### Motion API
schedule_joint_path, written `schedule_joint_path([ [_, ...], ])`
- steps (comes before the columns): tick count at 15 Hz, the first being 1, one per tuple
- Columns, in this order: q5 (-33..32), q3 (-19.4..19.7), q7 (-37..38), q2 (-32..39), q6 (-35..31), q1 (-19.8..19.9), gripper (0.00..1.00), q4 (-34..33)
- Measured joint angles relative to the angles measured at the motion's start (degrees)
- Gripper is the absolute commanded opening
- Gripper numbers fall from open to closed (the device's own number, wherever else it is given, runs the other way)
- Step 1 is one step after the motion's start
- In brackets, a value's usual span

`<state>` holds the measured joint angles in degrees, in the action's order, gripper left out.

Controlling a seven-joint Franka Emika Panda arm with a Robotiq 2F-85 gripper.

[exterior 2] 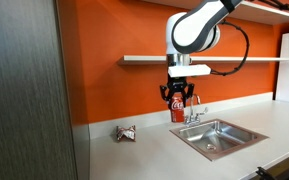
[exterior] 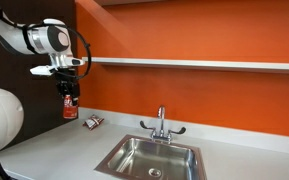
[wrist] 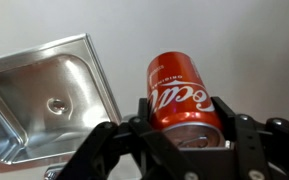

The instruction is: Put the can on the first bottom shelf

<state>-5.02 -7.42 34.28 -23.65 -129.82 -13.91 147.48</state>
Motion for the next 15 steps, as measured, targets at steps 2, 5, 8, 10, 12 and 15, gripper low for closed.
schedule_joint_path([
  [2, 0.34, -0.85, -0.17, -2.38, 3.31, 0.53, 0.38, -1.21],
  [5, 0.57, -1.82, -0.42, -5.62, 8.31, 0.97, 0.38, -3.54],
  [8, 0.57, -2.54, -0.81, -8.31, 12.56, 1.30, 0.38, -6.22],
  [10, 0.57, -2.90, -1.04, -9.73, 14.81, 1.57, 0.38, -8.10],
  [12, 0.54, -3.36, -1.33, -10.89, 16.77, 2.16, 0.38, -10.06],
  [15, 0.41, -4.29, -1.80, -12.23, 19.03, 3.36, 0.38, -13.30],
])
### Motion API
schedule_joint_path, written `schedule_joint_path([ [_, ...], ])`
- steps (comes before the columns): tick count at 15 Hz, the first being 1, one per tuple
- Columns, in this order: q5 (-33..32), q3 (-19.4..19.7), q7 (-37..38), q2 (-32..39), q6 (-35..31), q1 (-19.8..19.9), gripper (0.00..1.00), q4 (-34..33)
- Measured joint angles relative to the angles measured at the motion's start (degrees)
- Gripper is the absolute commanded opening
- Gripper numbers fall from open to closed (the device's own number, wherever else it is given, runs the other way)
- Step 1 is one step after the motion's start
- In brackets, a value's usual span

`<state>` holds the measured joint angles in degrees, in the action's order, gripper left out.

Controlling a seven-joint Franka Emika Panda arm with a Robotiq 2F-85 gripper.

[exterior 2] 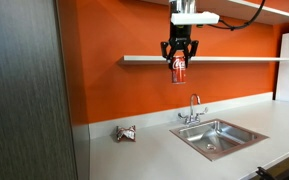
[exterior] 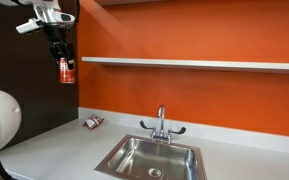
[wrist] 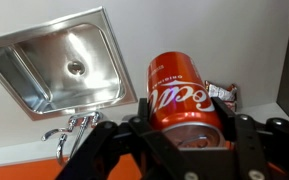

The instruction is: Put the can on the first bottom shelf

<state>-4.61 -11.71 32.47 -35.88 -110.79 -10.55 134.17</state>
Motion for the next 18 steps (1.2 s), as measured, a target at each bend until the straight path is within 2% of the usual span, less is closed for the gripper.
schedule_joint_path([
  [10, -4.12, -3.18, -1.41, 0.13, 1.71, 3.83, 0.38, -12.66],
  [18, -10.11, -4.18, -2.53, 7.61, 1.71, 7.29, 0.38, -24.77],
])
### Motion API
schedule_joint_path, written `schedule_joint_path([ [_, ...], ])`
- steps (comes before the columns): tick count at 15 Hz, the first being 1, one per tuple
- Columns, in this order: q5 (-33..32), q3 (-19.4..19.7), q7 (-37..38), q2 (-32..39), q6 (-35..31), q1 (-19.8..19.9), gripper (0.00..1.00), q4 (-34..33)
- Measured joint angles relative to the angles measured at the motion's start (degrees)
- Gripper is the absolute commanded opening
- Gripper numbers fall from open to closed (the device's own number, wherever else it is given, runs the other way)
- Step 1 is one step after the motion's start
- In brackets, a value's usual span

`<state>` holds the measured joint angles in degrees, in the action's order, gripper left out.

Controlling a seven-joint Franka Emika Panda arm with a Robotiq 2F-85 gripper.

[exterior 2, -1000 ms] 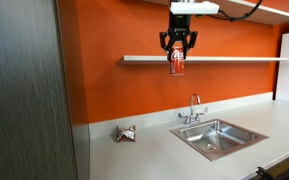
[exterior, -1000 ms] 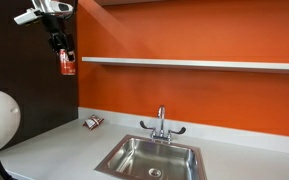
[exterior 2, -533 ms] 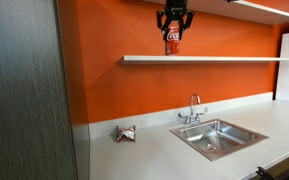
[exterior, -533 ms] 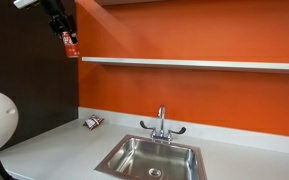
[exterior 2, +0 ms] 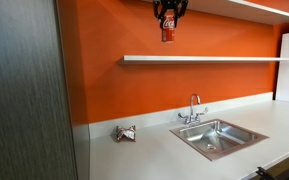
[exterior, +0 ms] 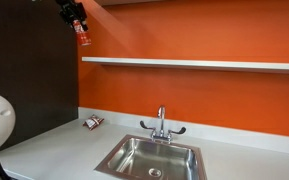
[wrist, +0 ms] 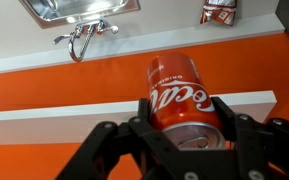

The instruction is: Put the can on the first bottom shelf

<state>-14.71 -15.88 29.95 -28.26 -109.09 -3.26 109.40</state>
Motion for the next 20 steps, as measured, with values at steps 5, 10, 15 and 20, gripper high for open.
schedule_joint_path([
  [5, -3.73, 0.01, -0.05, 7.60, -0.15, 0.64, 0.38, -6.96],
  [10, -6.05, 0.47, -0.05, 14.71, -0.24, 0.68, 0.38, -13.27],
  [15, -7.01, 1.77, -0.31, 20.52, -0.25, 0.62, 0.38, -18.75],
  [20, -7.18, 3.28, -1.04, 25.04, -0.24, 0.09, 0.38, -23.34],
])
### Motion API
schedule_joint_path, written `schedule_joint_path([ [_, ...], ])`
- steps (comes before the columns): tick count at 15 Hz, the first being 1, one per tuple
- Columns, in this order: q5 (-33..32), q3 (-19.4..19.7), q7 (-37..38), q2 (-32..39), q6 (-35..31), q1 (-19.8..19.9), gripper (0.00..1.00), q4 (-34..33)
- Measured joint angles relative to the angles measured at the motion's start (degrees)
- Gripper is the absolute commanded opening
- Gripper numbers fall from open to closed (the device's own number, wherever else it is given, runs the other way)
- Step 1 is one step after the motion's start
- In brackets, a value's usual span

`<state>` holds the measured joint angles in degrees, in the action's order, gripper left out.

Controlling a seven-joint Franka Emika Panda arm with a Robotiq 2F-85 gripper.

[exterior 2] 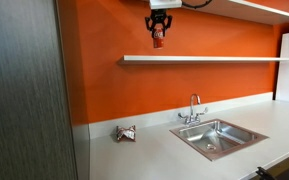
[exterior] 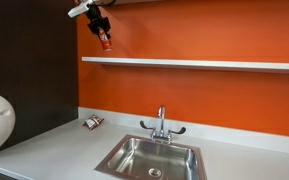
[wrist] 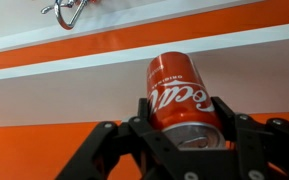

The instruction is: Put the can on the first bottom shelf

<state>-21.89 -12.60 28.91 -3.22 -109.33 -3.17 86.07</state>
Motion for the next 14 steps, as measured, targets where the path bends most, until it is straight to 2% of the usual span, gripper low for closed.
schedule_joint_path([
  [9, 0.05, 2.67, -0.23, 6.74, 0.68, -2.12, 0.38, -6.49],
  [14, 0.21, 3.82, -0.23, 9.15, 3.87, -3.17, 0.38, -9.41],
])
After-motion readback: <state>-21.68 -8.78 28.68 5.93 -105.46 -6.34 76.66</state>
